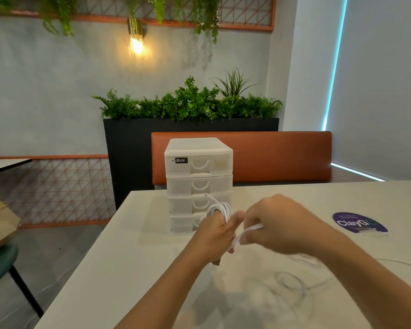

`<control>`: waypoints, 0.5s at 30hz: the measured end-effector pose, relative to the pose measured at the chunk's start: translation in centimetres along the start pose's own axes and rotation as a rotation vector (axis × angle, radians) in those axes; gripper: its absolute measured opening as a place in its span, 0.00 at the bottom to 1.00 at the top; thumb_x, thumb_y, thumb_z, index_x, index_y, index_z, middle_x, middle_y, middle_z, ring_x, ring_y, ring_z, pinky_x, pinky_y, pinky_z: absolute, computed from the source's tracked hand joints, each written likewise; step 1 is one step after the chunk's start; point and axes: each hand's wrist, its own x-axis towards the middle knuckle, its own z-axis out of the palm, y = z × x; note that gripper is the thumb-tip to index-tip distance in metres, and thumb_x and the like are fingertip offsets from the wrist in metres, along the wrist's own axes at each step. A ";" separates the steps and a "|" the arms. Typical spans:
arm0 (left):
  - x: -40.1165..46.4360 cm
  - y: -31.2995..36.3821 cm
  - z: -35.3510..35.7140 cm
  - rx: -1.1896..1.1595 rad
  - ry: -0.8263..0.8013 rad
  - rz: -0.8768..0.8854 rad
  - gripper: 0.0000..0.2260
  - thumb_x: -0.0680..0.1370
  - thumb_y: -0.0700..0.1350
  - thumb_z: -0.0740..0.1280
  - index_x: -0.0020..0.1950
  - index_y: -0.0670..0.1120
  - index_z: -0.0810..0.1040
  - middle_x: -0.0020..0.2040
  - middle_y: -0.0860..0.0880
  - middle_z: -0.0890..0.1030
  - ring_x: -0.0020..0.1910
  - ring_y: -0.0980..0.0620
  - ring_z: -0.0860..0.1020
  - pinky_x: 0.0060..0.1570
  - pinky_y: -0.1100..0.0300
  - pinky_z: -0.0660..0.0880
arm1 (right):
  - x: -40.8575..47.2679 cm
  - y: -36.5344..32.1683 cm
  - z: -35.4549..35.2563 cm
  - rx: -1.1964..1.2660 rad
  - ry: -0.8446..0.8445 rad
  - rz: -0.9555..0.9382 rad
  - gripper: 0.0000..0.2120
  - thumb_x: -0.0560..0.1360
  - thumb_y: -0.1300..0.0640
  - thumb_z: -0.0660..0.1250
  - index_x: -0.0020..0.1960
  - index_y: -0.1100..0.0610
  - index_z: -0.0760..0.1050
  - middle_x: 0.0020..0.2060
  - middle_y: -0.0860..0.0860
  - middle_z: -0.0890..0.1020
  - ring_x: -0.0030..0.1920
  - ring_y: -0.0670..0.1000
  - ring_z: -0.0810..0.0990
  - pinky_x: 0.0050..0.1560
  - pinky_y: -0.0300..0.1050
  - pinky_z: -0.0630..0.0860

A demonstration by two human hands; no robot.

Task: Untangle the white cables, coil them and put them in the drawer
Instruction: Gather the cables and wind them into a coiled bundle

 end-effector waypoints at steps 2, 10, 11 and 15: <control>-0.3 -0.1 0.2 -0.024 -0.088 -0.004 0.30 0.69 0.68 0.44 0.39 0.43 0.71 0.30 0.48 0.77 0.29 0.55 0.76 0.40 0.58 0.76 | 0.4 1.0 -1.4 0.070 -0.007 0.037 0.09 0.69 0.44 0.72 0.35 0.46 0.76 0.35 0.40 0.77 0.44 0.45 0.76 0.44 0.40 0.74; -0.6 -0.3 -0.5 -0.197 -0.367 -0.037 0.25 0.70 0.71 0.59 0.38 0.48 0.71 0.23 0.54 0.73 0.22 0.58 0.73 0.53 0.46 0.78 | 3.0 6.5 -3.2 0.179 -0.097 0.047 0.10 0.63 0.47 0.77 0.39 0.47 0.78 0.34 0.45 0.76 0.37 0.45 0.73 0.34 0.35 0.67; -0.6 -0.3 -0.8 -0.234 -0.364 -0.047 0.19 0.73 0.64 0.63 0.37 0.48 0.72 0.22 0.54 0.72 0.22 0.57 0.71 0.52 0.47 0.78 | 3.2 7.2 -3.0 0.246 -0.111 0.050 0.09 0.64 0.49 0.77 0.39 0.47 0.79 0.34 0.46 0.77 0.37 0.45 0.74 0.35 0.36 0.69; -0.7 -0.4 -1.4 -0.320 -0.387 -0.087 0.24 0.79 0.50 0.62 0.22 0.52 0.71 0.21 0.51 0.69 0.23 0.52 0.67 0.42 0.54 0.77 | 3.9 10.0 -2.2 0.345 -0.114 0.123 0.07 0.66 0.54 0.77 0.37 0.49 0.79 0.21 0.41 0.74 0.27 0.41 0.72 0.28 0.30 0.66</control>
